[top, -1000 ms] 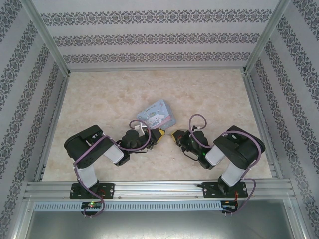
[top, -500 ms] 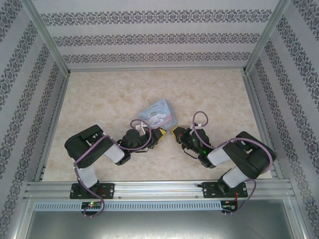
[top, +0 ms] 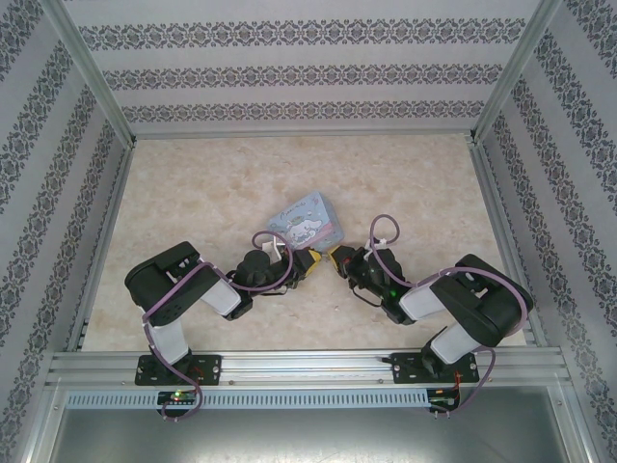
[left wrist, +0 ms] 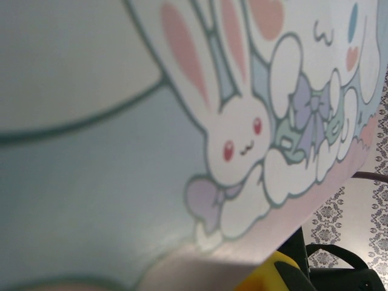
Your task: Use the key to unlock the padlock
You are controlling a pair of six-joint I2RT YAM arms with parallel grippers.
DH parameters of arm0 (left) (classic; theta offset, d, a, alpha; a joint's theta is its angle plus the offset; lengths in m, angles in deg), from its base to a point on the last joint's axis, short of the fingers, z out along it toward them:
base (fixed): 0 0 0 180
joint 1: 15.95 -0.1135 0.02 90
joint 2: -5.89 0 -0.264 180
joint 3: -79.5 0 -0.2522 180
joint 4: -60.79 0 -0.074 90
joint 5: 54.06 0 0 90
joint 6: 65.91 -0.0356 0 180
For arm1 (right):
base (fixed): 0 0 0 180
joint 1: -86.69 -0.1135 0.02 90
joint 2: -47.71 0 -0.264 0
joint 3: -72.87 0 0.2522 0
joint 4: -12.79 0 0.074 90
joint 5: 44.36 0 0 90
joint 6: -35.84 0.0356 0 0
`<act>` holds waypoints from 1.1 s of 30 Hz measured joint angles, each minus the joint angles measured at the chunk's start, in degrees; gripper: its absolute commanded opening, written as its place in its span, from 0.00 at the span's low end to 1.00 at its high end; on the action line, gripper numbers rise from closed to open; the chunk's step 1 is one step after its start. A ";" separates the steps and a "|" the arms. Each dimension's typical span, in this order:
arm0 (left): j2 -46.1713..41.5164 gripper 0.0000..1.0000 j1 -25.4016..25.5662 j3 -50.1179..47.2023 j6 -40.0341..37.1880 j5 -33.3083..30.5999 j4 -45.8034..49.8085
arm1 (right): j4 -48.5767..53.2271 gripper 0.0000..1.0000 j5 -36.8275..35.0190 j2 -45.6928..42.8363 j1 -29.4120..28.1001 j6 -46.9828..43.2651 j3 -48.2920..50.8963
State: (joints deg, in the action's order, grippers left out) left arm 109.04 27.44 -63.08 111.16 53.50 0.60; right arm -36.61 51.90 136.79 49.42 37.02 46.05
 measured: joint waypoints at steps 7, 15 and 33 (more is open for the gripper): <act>0.00 0.00 0.00 0.04 0.00 0.07 0.22 | 0.74 0.00 -0.44 -0.09 -0.74 0.00 -0.09; 0.00 0.00 0.00 0.35 0.00 0.44 0.20 | 2.93 0.00 -0.68 -2.19 -1.25 -0.07 -0.22; 0.00 0.00 0.00 0.37 0.00 0.81 0.26 | 8.55 0.00 -2.84 -5.07 -1.25 -1.16 0.48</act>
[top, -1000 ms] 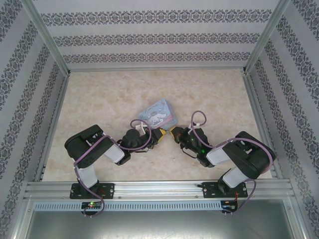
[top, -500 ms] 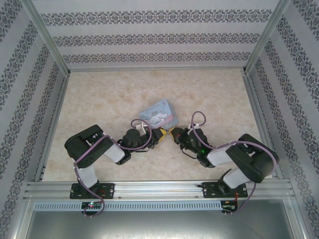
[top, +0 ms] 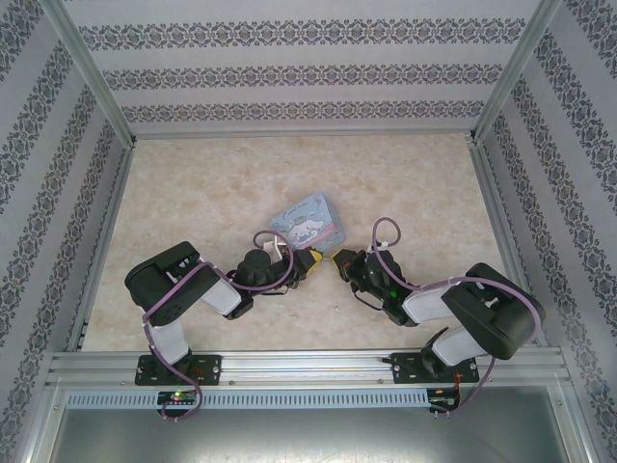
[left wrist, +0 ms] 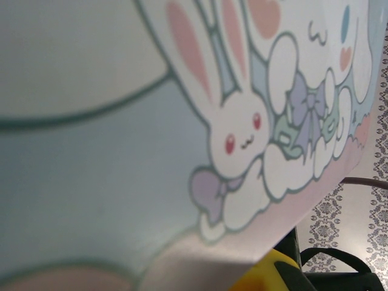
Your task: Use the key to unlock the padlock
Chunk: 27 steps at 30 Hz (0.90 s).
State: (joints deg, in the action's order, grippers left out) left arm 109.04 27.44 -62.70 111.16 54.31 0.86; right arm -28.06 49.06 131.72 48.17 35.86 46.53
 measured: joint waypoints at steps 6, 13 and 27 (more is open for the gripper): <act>0.00 0.00 0.00 0.00 0.00 0.00 0.07 | 1.16 0.00 -0.20 -2.21 0.04 -0.39 0.02; 0.00 0.00 0.00 0.00 0.00 0.00 0.39 | 4.04 0.00 -0.20 -5.16 0.04 -1.51 -0.07; 0.00 0.00 0.00 0.00 0.00 0.00 0.39 | 7.58 0.00 -0.20 -5.95 0.00 -3.02 -1.95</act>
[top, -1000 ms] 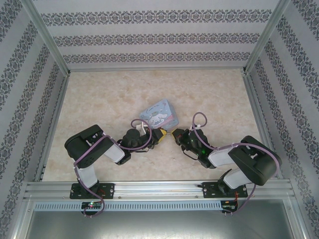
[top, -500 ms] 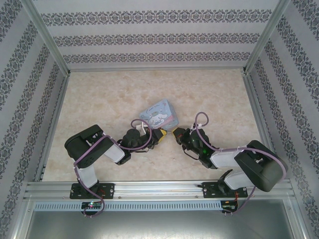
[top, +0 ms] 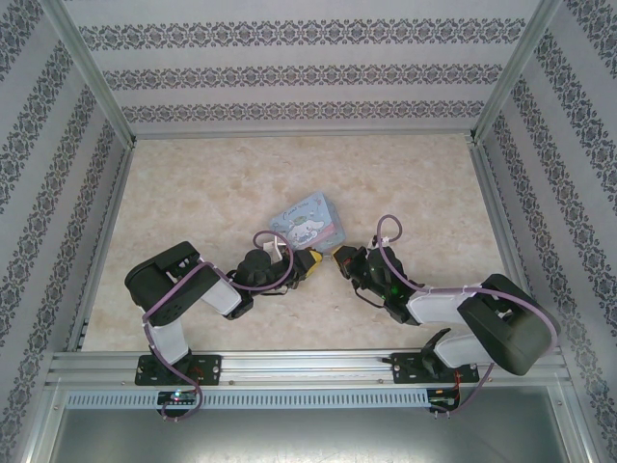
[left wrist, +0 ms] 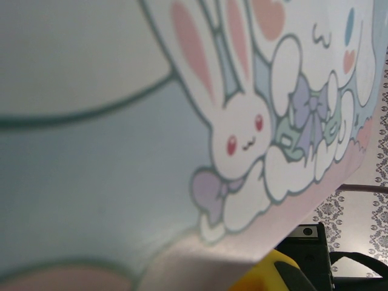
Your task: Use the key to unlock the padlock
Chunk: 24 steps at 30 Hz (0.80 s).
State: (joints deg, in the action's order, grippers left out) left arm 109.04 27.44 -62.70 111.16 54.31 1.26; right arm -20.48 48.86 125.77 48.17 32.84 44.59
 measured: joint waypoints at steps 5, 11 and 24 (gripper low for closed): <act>0.00 0.00 0.00 0.00 0.00 -0.07 0.02 | 0.13 0.00 -0.24 0.44 -0.26 -0.07 -0.96; 0.00 0.00 -0.02 0.00 0.00 -0.50 0.70 | 0.07 0.00 -0.31 1.90 -0.26 -0.17 -1.46; -0.02 0.00 -0.02 1.55 -0.39 0.07 3.58 | -0.72 0.00 0.28 2.49 0.74 -0.17 -0.61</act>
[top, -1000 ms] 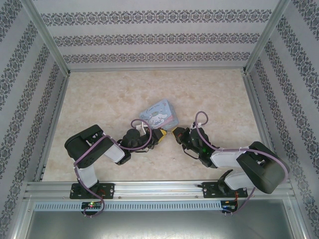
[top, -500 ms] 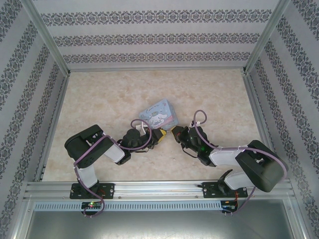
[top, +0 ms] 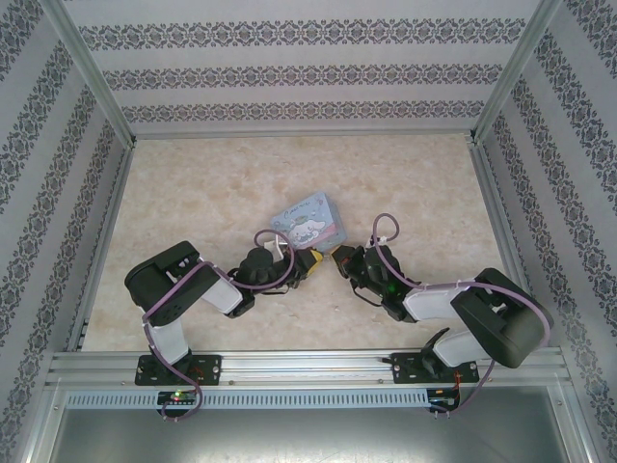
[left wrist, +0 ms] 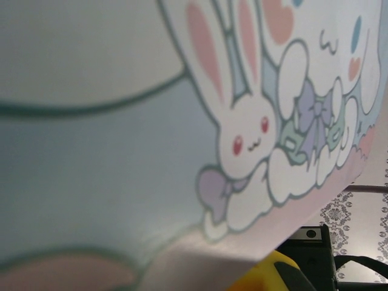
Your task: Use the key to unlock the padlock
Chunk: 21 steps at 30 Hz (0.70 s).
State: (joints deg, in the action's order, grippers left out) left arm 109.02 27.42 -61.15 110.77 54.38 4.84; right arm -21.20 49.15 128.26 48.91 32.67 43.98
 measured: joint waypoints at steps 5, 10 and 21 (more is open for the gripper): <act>-0.98 0.00 -1.18 2.34 -3.08 2.78 6.34 | 4.13 0.00 0.63 -4.74 2.08 -1.20 1.05; -3.32 0.00 -4.72 6.34 -9.18 7.13 19.08 | 13.57 0.00 0.61 -14.10 3.06 -4.81 1.05; -2.78 0.00 -11.41 18.73 -22.71 12.85 45.03 | 21.44 0.00 2.47 -17.88 5.70 -8.74 0.92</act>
State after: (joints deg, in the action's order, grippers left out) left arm 106.24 16.01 -42.42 88.06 67.23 49.87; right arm 0.24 51.62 110.38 54.62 23.92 44.89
